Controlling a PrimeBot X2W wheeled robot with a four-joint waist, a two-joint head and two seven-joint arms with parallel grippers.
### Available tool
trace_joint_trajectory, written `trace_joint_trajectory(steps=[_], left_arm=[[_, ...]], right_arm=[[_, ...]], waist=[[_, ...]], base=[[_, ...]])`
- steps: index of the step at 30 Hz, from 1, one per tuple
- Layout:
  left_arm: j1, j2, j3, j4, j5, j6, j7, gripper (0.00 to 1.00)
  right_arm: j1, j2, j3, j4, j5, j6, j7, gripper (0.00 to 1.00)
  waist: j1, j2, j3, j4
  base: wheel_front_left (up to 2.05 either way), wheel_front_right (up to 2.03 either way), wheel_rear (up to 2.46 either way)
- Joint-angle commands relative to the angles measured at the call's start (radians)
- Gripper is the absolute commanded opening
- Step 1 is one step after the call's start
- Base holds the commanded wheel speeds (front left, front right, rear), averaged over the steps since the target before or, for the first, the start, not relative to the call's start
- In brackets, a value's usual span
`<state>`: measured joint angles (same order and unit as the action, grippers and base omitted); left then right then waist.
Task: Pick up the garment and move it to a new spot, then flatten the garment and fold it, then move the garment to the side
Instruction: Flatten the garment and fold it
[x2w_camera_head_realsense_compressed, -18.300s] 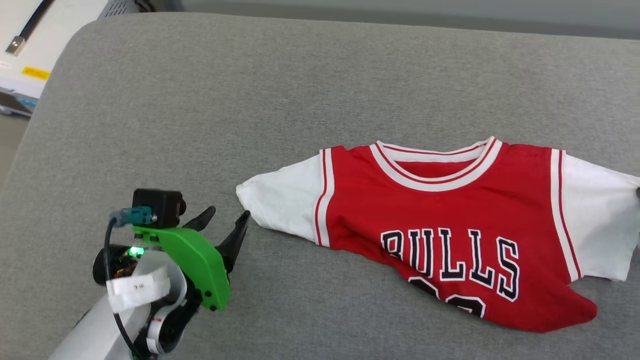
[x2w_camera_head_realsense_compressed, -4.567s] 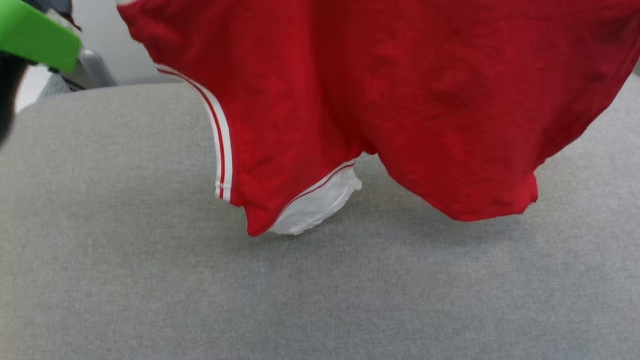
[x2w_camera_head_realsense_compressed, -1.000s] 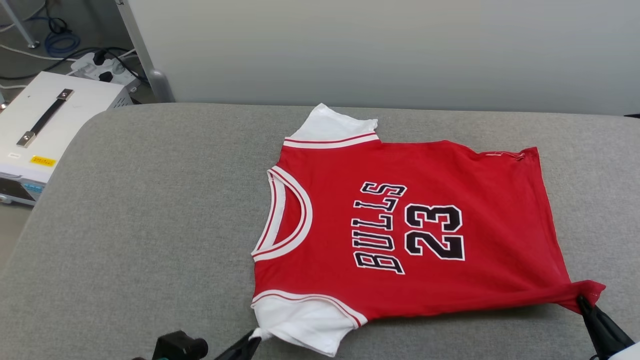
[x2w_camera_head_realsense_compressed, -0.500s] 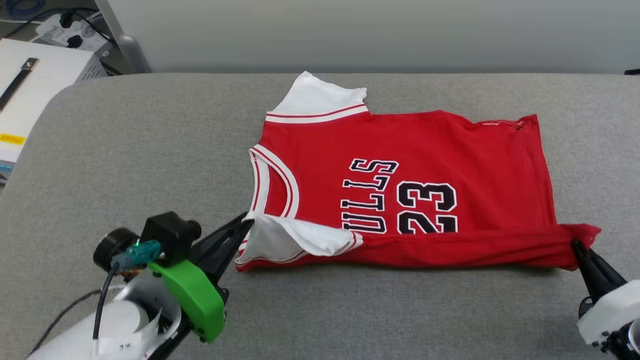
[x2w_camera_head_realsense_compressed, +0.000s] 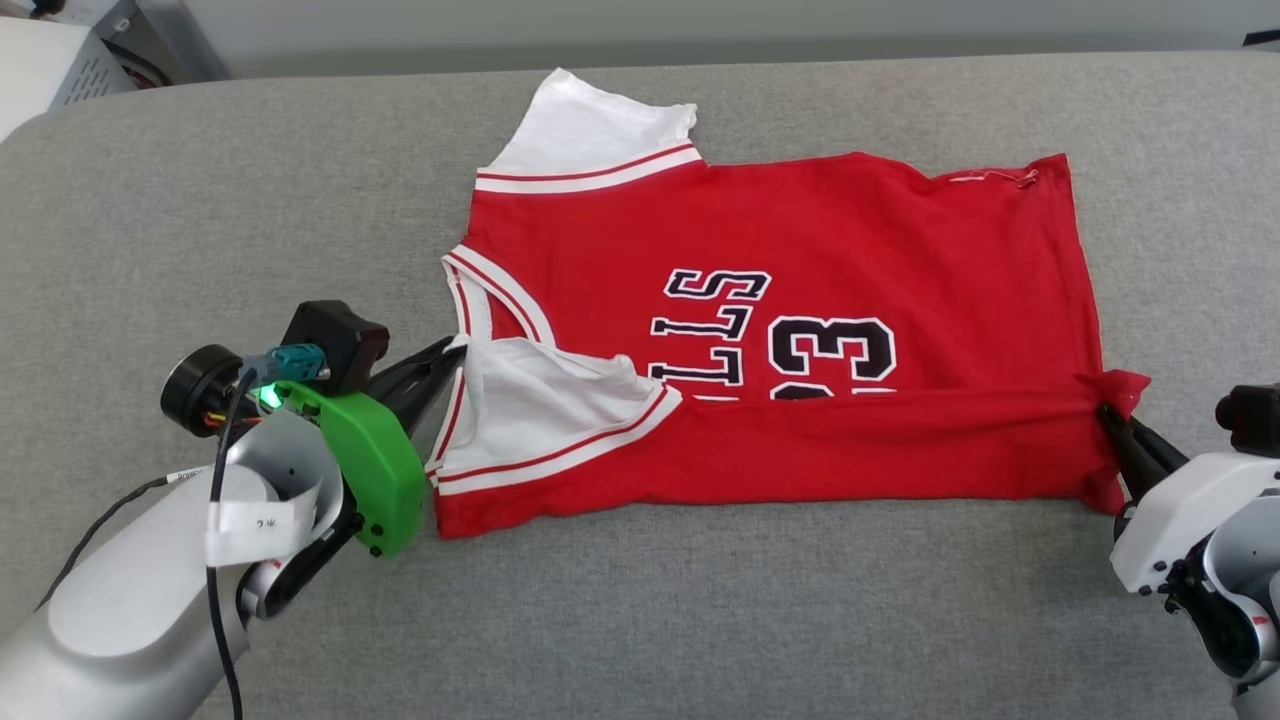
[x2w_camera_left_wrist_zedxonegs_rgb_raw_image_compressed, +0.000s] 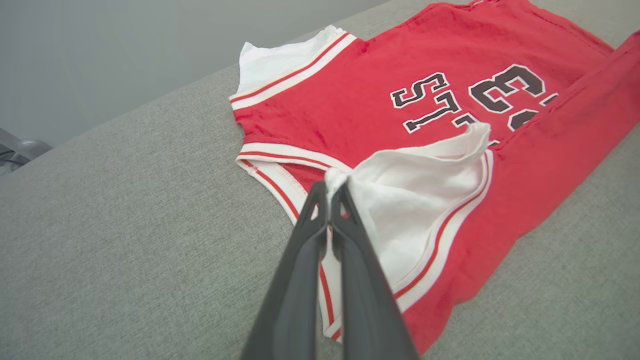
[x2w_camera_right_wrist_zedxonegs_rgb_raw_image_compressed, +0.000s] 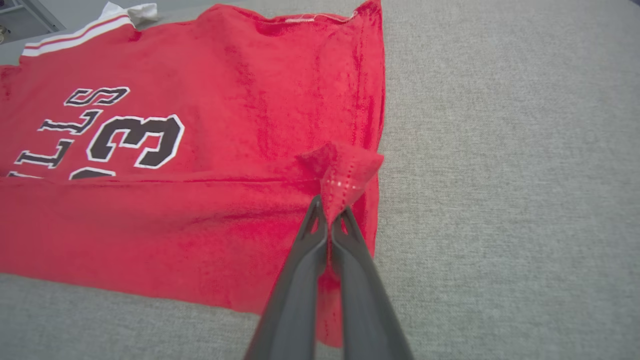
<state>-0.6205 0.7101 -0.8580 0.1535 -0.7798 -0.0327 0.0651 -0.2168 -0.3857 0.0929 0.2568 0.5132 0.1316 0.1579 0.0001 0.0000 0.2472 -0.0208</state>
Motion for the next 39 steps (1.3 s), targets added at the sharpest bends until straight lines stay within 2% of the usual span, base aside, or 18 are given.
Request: trace_joint_trajectory(steps=[1,5,6,7,14,21,25,29,35,39], left_arm=[[-0.025,-0.011,-0.002,0.025,0.009,-0.01,-0.002,0.0],[-0.055,-0.038,-0.011,0.107,0.021,-0.028,-0.018,0.0],[-0.066,-0.044,-0.014,0.133,0.041,-0.022,-0.033,1.0],[-0.068,-0.049,-0.018,0.159,0.049,-0.014,-0.034,1.0],[-0.051,-0.1,-0.017,0.272,0.04,-0.012,-0.101,1.0],[0.004,-0.133,0.049,0.288,-0.042,0.016,-0.19,1.0],[0.08,-0.136,0.094,0.229,-0.108,0.055,-0.223,1.0],[0.16,-0.136,0.096,0.165,-0.145,0.103,-0.206,1.0],[0.278,-0.135,0.135,0.048,-0.245,0.2,-0.161,1.0],[0.335,-0.117,0.126,-0.032,-0.287,0.257,-0.085,1.0]], right_arm=[[-0.025,0.004,0.003,0.014,-0.007,-0.001,0.005,0.0],[-0.057,0.01,0.006,0.055,-0.005,-0.001,0.01,0.0],[-0.064,0.013,0.01,0.062,0.005,-0.001,0.008,0.75],[-0.069,0.018,0.011,0.07,0.021,-0.001,0.011,1.0],[-0.091,0.0,0.026,0.09,0.06,-0.001,-0.029,1.0],[-0.071,-0.043,0.021,0.048,0.025,-0.001,-0.046,1.0],[-0.024,-0.07,-0.001,-0.002,-0.037,-0.001,0.035,1.0],[0.03,-0.05,-0.054,-0.042,-0.066,-0.001,0.136,1.0],[0.128,0.035,-0.181,-0.141,-0.09,-0.001,0.301,1.0],[0.177,0.091,-0.237,-0.228,-0.114,-0.001,0.389,1.0]], waist=[[-0.0001,0.0,0.011,-0.009],[-0.0001,0.0,0.021,-0.01],[-0.0001,0.0,0.023,-0.01],[-0.0001,0.0,0.024,-0.01],[-0.0001,0.0,-0.001,0.001],[-0.0001,0.0,-0.078,0.028],[-0.0001,0.0,-0.126,0.045],[-0.0001,0.0,-0.15,0.049],[-0.0001,0.0,-0.163,0.05],[-0.0001,0.0,-0.147,0.04]], base=[[0.0,0.0,0.0],[0.0,0.0,0.0],[0.0,0.0,0.0],[0.0,0.0,0.0],[0.0,0.0,0.0],[0.0,0.0,0.0],[0.0,0.0,0.0],[0.0,0.0,0.0],[0.0,0.0,0.0],[0.0,0.0,0.0]])
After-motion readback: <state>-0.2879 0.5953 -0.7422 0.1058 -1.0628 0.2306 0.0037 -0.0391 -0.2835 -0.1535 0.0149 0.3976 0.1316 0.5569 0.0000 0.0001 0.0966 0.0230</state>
